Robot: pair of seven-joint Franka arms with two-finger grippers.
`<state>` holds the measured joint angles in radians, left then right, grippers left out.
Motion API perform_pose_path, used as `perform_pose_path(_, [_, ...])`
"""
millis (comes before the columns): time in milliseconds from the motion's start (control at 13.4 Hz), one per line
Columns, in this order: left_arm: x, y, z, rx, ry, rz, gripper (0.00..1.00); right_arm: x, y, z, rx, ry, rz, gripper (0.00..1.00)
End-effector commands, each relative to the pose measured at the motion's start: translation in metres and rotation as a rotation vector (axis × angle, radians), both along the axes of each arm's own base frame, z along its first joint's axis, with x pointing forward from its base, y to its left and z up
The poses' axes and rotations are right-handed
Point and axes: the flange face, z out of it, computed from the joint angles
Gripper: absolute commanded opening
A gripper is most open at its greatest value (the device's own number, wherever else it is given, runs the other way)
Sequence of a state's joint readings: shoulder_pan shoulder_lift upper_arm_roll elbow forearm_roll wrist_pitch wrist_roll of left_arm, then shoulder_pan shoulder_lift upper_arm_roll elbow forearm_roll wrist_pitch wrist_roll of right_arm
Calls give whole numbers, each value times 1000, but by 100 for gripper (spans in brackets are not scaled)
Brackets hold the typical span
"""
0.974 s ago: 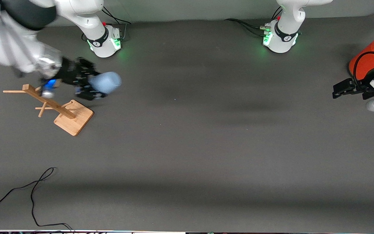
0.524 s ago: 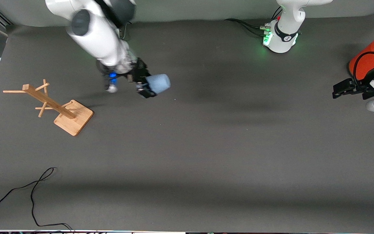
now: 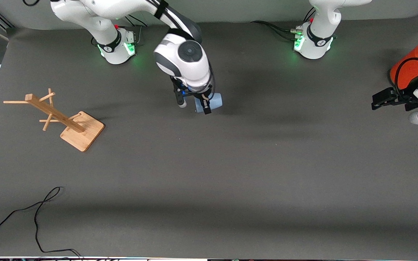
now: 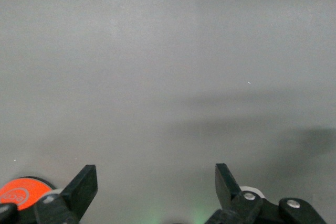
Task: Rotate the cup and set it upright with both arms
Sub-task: 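Carry the blue cup with the right gripper to the table middle, then lay the cup on its side, open the right gripper, withdraw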
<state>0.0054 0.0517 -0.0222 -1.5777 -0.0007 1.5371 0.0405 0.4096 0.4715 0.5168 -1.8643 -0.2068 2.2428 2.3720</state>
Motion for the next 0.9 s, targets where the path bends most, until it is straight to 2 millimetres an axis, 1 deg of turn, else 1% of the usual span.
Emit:
perform_pose_path(0, [-4, 0, 3, 3, 7, 2, 100, -14, 20, -33, -40, 18, -48, 76])
perform_pose_path(150, [-4, -1, 1, 3, 12, -3, 100, -28, 25, -65, -92, 22, -74, 77])
perform_pose_path(225, [-4, 0, 1, 2, 12, -3, 100, -37, 29, -77, -111, 16, -87, 77])
perform_pose_path(300, [-4, 0, 2, 2, 10, -3, 100, -37, 31, -86, -125, 9, -114, 78])
perform_pose_path(374, [-4, 0, 1, 2, 12, -3, 100, -37, 32, -90, -129, 5, -126, 93])
perform_pose_path(449, [-4, 0, 1, 2, 12, -3, 100, -36, 31, -91, -130, 5, -129, 100])
perform_pose_path(524, [-4, 0, 0, 2, 12, -3, 100, -34, 33, -86, -131, -7, -122, 100])
perform_pose_path(674, [-4, 0, 2, 2, 9, -3, 100, -25, 37, -65, -118, -39, -103, 100])
perform_pose_path(824, [-4, 0, 2, 2, 9, -3, 100, -14, 42, -27, -117, -55, -36, 100])
